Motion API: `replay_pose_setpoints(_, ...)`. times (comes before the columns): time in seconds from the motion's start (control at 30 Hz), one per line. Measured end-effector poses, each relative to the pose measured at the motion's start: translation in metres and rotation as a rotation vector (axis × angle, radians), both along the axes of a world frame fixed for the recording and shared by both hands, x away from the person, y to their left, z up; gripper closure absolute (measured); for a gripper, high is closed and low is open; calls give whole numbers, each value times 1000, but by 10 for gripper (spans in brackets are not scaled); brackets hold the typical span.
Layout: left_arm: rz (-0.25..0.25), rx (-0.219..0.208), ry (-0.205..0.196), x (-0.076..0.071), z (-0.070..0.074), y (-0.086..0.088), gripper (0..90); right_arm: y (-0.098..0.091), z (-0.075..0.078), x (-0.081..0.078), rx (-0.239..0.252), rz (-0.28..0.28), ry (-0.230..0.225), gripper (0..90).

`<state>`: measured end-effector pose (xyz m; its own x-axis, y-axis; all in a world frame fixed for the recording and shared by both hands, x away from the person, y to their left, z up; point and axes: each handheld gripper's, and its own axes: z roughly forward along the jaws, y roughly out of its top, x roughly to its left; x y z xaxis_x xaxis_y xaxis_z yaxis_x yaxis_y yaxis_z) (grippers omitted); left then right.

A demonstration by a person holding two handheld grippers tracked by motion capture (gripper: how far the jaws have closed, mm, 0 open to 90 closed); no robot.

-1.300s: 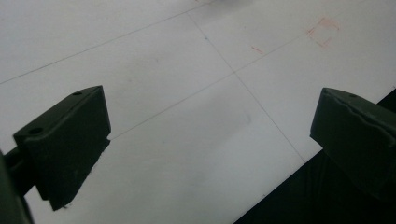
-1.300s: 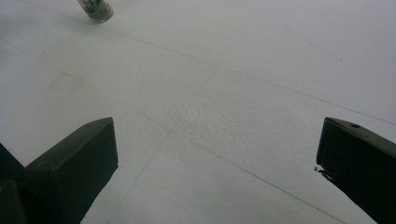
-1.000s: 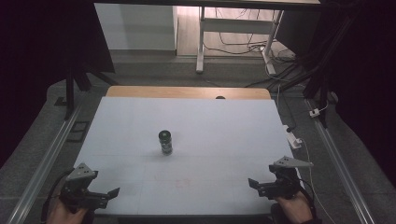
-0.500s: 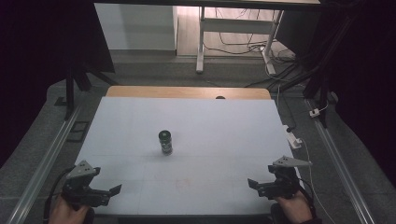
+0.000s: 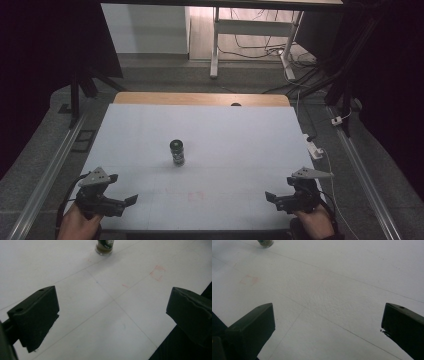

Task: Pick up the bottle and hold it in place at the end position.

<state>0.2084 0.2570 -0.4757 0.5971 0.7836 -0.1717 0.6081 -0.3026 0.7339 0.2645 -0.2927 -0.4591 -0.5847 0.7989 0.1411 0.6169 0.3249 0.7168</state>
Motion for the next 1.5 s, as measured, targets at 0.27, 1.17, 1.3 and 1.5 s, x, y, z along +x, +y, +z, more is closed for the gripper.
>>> replay_pose_setpoints(0.27,-21,-15,-13,10,-3,-6,6,0,0,0,-7,6,-2,0)
replay_pose_setpoints(1.17,-69,2,11,61,-4,-46,2,2,-1,1,-18,16,6,0)
replay_pose_setpoints(1.3,-81,21,-3,70,-4,-52,2,2,-1,1,-20,18,7,0)
replay_pose_setpoints(1.5,-100,36,-13,86,-6,-61,2,2,-1,1,-22,21,9,0)
